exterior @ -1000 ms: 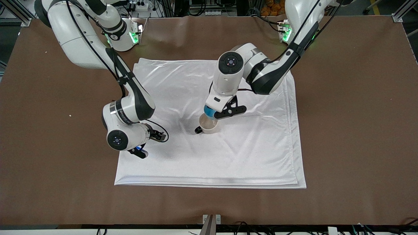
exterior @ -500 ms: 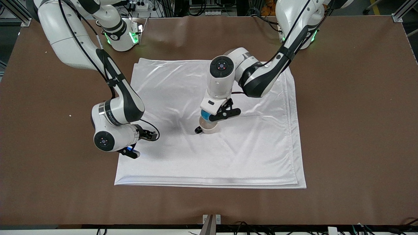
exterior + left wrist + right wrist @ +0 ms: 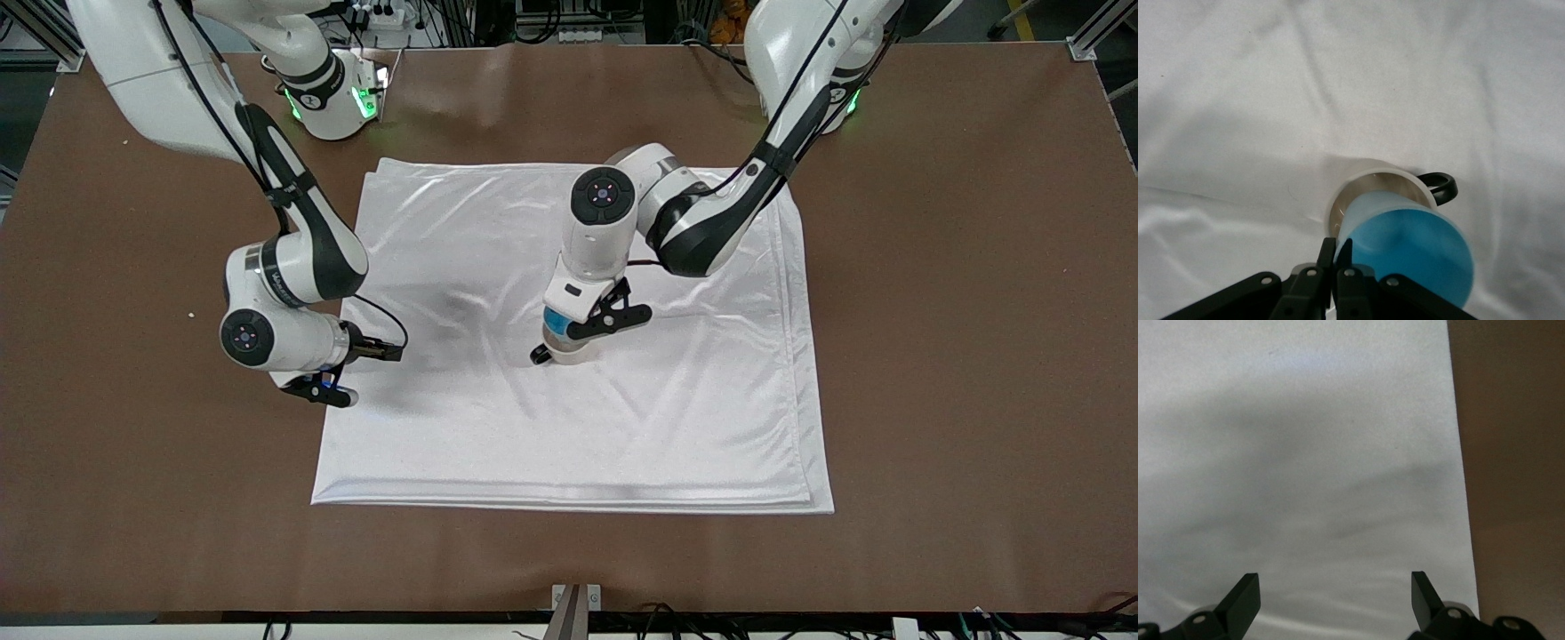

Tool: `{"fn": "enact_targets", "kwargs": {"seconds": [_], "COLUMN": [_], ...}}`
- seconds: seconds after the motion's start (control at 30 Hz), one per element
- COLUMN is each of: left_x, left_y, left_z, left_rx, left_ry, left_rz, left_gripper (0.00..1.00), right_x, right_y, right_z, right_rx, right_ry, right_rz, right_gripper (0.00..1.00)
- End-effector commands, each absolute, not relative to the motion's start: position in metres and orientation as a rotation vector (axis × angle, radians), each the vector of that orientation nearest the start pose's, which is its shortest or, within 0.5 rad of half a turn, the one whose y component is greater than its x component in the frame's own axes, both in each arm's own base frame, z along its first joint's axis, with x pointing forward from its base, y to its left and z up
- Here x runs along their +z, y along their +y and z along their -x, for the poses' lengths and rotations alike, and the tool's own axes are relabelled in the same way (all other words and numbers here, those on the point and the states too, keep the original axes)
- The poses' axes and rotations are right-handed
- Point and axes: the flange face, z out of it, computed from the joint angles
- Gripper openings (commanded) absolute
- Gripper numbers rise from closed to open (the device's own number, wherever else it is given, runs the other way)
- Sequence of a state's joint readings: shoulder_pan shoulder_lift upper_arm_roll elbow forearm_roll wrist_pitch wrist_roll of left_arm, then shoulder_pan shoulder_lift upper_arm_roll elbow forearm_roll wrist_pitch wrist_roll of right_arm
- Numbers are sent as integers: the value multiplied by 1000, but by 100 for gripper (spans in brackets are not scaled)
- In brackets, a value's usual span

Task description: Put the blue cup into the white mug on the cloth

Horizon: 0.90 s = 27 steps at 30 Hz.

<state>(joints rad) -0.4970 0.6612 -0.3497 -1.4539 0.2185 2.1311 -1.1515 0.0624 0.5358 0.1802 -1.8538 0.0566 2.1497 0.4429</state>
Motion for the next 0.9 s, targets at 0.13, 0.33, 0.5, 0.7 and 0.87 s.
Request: {"fn": "enact_targets", "kwargs": {"seconds": [0.13,0.33,0.5,0.7,0.87], "left_x": [323,334,360,395,430], "left_y": [-508,-507,-505,-494,-484], "left_z": [-525,-526,-526,-527,-524], "left_rx": [-81,-104,-145,-173,-214], "left_ry": [-427,-431,-434,-454,-452], "left_rz": [3182,3187,3199,3191,3175], "left_gripper": [100,100,100,100,100], "right_x": [249,262,280,295,311], "right_y": [64,42,41,41,46], "right_z": [-556,-541,-530,-519,-513], "right_rx": [379,365,343,320,334], "right_ry": [194,122,133,175,239], "right_rz": [3050,3052,3065,3074,3081], "right_gripper": [100,99,99,98,98]}}
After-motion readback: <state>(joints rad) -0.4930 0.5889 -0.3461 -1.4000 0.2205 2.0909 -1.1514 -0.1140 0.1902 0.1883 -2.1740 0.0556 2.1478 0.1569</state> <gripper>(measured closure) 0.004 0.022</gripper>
